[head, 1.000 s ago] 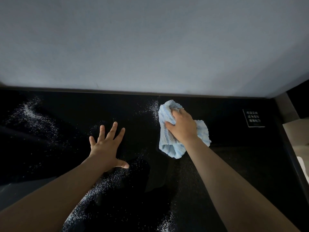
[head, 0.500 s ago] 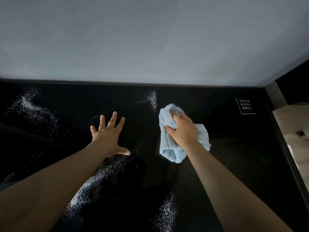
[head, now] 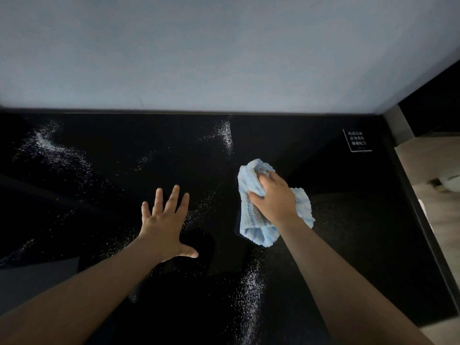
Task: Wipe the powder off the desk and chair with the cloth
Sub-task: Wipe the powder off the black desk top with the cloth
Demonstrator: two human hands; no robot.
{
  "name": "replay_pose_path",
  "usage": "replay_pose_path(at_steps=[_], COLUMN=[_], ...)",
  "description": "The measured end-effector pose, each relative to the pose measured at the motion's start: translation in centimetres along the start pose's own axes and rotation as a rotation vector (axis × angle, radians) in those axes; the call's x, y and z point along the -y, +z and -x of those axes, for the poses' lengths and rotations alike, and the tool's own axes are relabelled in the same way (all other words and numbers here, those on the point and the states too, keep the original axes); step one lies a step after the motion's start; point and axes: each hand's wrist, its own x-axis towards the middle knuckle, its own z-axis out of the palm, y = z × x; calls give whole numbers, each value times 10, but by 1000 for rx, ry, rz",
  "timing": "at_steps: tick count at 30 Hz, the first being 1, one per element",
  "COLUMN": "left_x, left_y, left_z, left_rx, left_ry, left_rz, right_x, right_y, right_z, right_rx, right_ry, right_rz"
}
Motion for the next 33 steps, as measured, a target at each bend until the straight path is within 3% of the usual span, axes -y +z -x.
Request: replay_pose_path(at_steps=[22,33], left_x=[4,1], left_y=[7,22], left_z=[4,36], left_rx=[16,-44], left_ry=[-37,46], left_rz=[0,20], right_x=[-7,-9], right_y=[7,11], right_z=[92,154], right_rx=[40,72], right_ry=[71,127], right_rz=[-17,-17])
